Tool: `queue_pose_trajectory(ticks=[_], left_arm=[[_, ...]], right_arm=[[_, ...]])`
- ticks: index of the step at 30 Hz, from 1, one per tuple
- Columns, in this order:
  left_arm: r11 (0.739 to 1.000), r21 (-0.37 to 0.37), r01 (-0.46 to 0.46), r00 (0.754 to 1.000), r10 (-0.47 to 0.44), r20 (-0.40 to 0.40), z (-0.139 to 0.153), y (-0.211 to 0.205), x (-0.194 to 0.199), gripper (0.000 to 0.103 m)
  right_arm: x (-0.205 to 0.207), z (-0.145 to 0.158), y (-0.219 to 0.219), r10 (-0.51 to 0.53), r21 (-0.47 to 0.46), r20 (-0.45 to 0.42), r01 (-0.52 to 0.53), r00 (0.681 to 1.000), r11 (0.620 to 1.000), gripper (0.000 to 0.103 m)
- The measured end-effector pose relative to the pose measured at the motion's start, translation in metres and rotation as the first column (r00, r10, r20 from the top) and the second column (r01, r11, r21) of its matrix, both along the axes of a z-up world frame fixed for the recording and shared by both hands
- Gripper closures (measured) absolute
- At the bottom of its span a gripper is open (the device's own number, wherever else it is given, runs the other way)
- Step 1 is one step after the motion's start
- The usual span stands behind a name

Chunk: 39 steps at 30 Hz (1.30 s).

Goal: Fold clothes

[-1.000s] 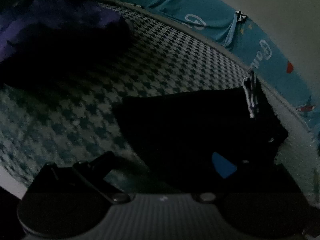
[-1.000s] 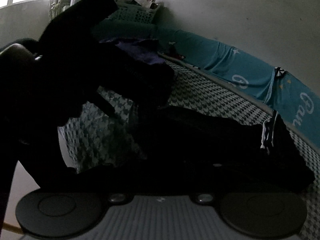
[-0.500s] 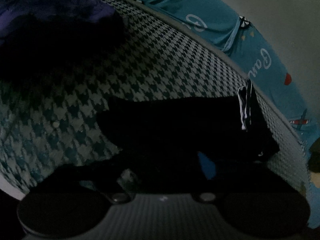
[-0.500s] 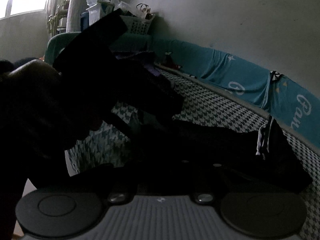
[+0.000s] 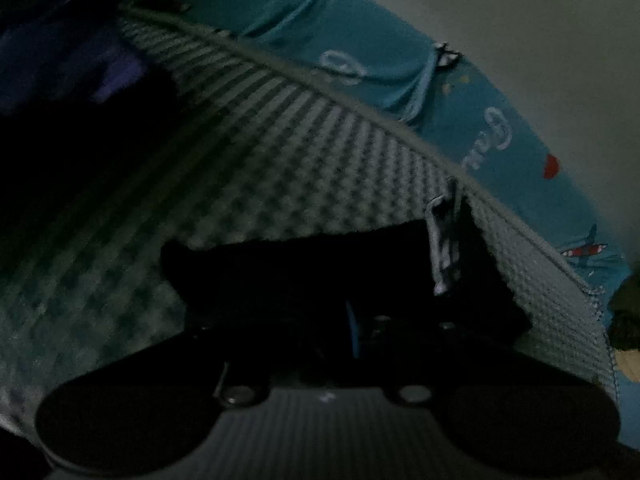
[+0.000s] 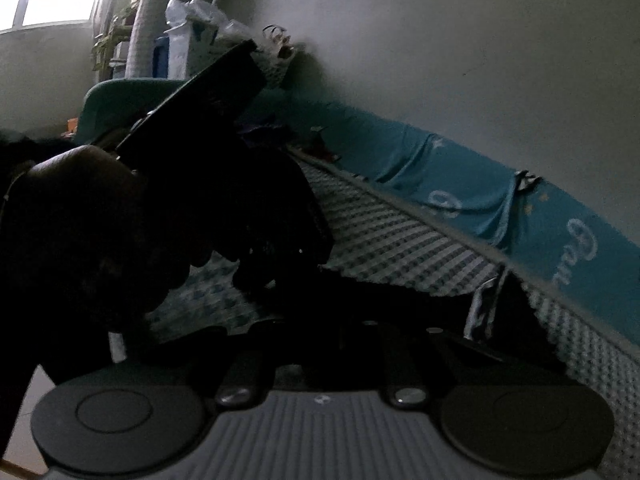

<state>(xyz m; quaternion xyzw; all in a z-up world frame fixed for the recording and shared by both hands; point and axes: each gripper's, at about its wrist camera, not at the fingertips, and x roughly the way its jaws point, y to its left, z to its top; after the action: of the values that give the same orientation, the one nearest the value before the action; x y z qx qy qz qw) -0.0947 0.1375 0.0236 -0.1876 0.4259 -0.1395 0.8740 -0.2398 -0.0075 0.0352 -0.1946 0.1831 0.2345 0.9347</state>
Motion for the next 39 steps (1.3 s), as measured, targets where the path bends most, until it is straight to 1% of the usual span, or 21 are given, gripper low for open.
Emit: queue_pose_trajectory(ticks=[4,10,14,16,17,18,19,20,21,22,23,24,26,27,29,30,32,36,37,39], left_arm=[[0.999,0.006,0.038,0.999,-0.038,0.039,0.015,-0.029,0.018,0.086],[0.991,0.043,0.123,0.989,-0.126,0.078,0.029,-0.089,0.046,0.086],[0.978,0.091,0.189,0.977,-0.197,0.087,0.023,-0.127,0.060,0.084],[0.965,0.117,0.235,0.968,-0.244,0.066,0.015,-0.145,0.069,0.082],[0.958,0.136,0.251,0.964,-0.260,0.050,0.011,-0.154,0.074,0.077],[0.952,0.152,0.265,0.961,-0.274,0.035,0.007,-0.163,0.079,0.066],[0.949,0.158,0.272,0.960,-0.279,0.026,0.005,-0.168,0.083,0.060],[0.947,0.164,0.277,0.959,-0.283,0.020,0.003,-0.173,0.086,0.050],[0.946,0.168,0.276,0.958,-0.284,0.027,0.003,-0.175,0.087,0.043],[0.946,0.172,0.276,0.958,-0.286,0.035,0.005,-0.176,0.089,0.041],[0.943,0.179,0.280,0.955,-0.292,0.047,0.008,-0.176,0.089,0.034],[0.942,0.182,0.282,0.953,-0.297,0.060,0.011,-0.174,0.089,0.027],[0.940,0.191,0.283,0.950,-0.302,0.083,0.018,-0.170,0.090,0.022],[0.940,0.195,0.281,0.948,-0.303,0.094,0.022,-0.167,0.091,0.021],[0.942,0.193,0.273,0.948,-0.297,0.110,0.029,-0.158,0.092,0.021],[0.944,0.192,0.268,0.949,-0.293,0.115,0.032,-0.153,0.092,0.020],[0.947,0.195,0.255,0.952,-0.281,0.120,0.033,-0.141,0.092,0.019],[0.953,0.213,0.217,0.962,-0.246,0.120,0.026,-0.120,0.092,0.017],[0.955,0.213,0.204,0.966,-0.232,0.115,0.022,-0.113,0.093,0.017],[0.961,0.210,0.182,0.973,-0.206,0.102,0.015,-0.101,0.095,0.016]], right_arm=[[0.012,0.015,-0.021,-0.043,0.002,0.047,0.043,0.998,0.999,0.091],[0.036,0.033,-0.065,-0.148,0.050,0.071,0.144,0.986,0.988,0.091],[0.054,0.037,-0.096,-0.225,0.091,0.044,0.220,0.973,0.971,0.091],[0.067,0.036,-0.114,-0.271,0.120,-0.001,0.270,0.962,0.955,0.091],[0.074,0.035,-0.122,-0.294,0.134,-0.025,0.294,0.956,0.946,0.091],[0.082,0.033,-0.131,-0.318,0.144,-0.055,0.323,0.946,0.935,0.091],[0.090,0.029,-0.139,-0.347,0.148,-0.096,0.358,0.933,0.922,0.091],[0.098,0.024,-0.147,-0.374,0.151,-0.136,0.392,0.918,0.907,0.091],[0.106,0.019,-0.154,-0.393,0.149,-0.173,0.419,0.903,0.896,0.091],[0.111,0.014,-0.159,-0.403,0.141,-0.202,0.434,0.893,0.890,0.091],[0.116,0.010,-0.163,-0.413,0.130,-0.220,0.447,0.883,0.885,0.091],[0.119,0.006,-0.165,-0.425,0.115,-0.223,0.457,0.877,0.882,0.091],[0.124,0.002,-0.171,-0.438,0.107,-0.224,0.469,0.871,0.877,0.090],[0.126,0.002,-0.174,-0.443,0.109,-0.224,0.474,0.868,0.874,0.088],[0.131,0.000,-0.182,-0.461,0.106,-0.219,0.491,0.860,0.865,0.078],[0.133,0.001,-0.186,-0.471,0.108,-0.217,0.501,0.855,0.859,0.078],[0.135,0.005,-0.191,-0.495,0.123,-0.216,0.527,0.841,0.841,0.072],[0.138,0.014,-0.205,-0.547,0.163,-0.216,0.582,0.809,0.797,0.069],[0.136,0.017,-0.209,-0.550,0.181,-0.210,0.585,0.808,0.791,0.069],[0.132,0.021,-0.212,-0.518,0.228,-0.198,0.554,0.832,0.801,0.069]])
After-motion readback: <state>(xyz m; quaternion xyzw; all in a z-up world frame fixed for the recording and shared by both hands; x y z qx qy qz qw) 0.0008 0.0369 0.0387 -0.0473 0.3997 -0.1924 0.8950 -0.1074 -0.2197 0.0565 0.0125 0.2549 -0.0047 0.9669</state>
